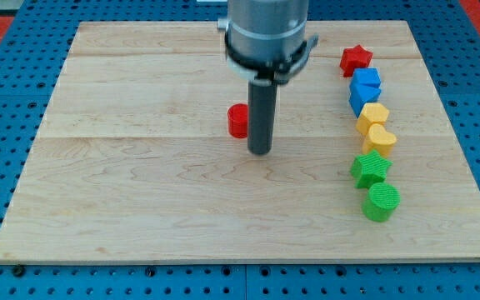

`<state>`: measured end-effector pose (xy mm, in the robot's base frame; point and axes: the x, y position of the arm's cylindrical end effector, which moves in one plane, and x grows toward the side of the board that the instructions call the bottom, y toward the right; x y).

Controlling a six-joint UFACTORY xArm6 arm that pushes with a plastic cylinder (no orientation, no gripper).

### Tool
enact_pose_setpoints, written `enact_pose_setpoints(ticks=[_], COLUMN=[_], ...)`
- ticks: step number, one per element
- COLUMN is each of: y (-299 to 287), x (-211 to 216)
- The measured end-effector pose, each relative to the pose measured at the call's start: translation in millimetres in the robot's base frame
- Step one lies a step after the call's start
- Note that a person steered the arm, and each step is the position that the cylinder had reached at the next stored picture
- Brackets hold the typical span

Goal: Move the red circle towards the bottom left

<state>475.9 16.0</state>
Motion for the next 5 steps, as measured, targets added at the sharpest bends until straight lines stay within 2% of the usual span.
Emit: enact_pose_setpoints(ticks=[1,2,3,4,5], y=[33.6,21.8,-44.4,-81.7,-96.2], x=[-52.9,-73.9,-42.8,-29.8,-37.5])
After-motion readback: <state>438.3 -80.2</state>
